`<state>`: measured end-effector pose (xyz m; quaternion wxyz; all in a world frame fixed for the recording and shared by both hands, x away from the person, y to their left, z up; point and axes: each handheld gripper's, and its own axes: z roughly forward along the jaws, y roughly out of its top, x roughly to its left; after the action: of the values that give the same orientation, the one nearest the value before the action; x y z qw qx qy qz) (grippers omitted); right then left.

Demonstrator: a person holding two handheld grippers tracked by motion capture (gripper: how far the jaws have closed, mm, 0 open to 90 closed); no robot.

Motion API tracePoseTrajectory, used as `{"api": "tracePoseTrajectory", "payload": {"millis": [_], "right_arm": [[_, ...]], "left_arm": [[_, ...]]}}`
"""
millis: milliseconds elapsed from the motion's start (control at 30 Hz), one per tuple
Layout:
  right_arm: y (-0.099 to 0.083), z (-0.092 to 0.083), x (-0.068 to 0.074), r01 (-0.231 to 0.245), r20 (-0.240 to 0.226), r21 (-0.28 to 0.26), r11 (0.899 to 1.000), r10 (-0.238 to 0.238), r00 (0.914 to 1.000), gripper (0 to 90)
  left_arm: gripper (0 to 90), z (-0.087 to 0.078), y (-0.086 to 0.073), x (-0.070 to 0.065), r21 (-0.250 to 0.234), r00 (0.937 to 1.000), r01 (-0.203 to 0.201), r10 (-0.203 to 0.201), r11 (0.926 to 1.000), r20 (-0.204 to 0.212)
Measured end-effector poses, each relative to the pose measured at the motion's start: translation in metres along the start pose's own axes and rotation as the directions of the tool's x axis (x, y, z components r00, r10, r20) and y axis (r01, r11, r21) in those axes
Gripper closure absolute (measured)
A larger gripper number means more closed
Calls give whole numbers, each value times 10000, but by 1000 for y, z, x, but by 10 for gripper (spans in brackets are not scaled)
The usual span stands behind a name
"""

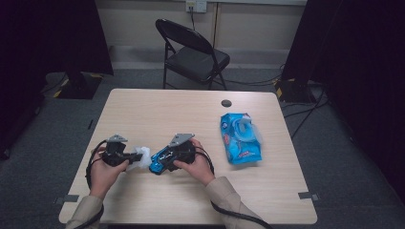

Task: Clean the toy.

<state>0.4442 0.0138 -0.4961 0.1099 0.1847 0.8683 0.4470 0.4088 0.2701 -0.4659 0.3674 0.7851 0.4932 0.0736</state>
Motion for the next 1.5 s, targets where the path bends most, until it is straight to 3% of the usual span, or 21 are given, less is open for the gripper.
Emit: {"api": "tracePoseTrajectory", "payload": {"millis": [67, 167, 267, 533, 600, 800, 900, 1000, 1100, 1500], "right_arm": [[0, 0, -1, -28, -33, -46, 10000, 28, 10000, 116], [-1, 1, -2, -231, -132, -162, 9996, 229, 9997, 116], [-2, 1, -4, -218, -208, -221, 9995, 213, 9996, 117], [-4, 1, -4, -192, -179, -359, 9992, 185, 9997, 115], [-5, 1, -4, -196, -180, -464, 9987, 188, 9997, 116], [-7, 1, -6, -220, -197, -608, 9979, 208, 9996, 116], [-8, 1, -6, -266, -213, -751, 9968, 250, 9995, 116], [-6, 5, -5, -480, -478, -680, 9965, 448, 9979, 116], [-3, 9, -2, -305, -443, -597, 9978, 279, 9986, 116], [-4, 8, -4, -367, -423, -614, 9974, 341, 9985, 117]], "left_arm": [[863, 10, 4, 6, 438, 9999, -26, 31, 9990, -107], [863, 23, 5, 7, 777, 9999, 68, -79, 9970, 142], [861, 31, 7, 3, 781, 9994, 82, -107, 9969, 317], [865, 45, 20, -8, 1056, 9990, -336, 303, 9938, 330], [866, 48, 22, -8, 1061, 9990, -245, 204, 9941, 395], [865, 58, 33, -12, 1065, 9987, -431, 399, 9934, 322], [865, 65, 38, -13, 940, 9980, -447, 402, 9946, 496], [865, 73, 46, -16, 985, 9971, -594, 543, 9934, 536], [865, 79, 52, -17, 990, 9970, -579, 525, 9934, 561], [864, 98, 69, -19, 971, 9949, -521, 433, 9939, 906]]}}
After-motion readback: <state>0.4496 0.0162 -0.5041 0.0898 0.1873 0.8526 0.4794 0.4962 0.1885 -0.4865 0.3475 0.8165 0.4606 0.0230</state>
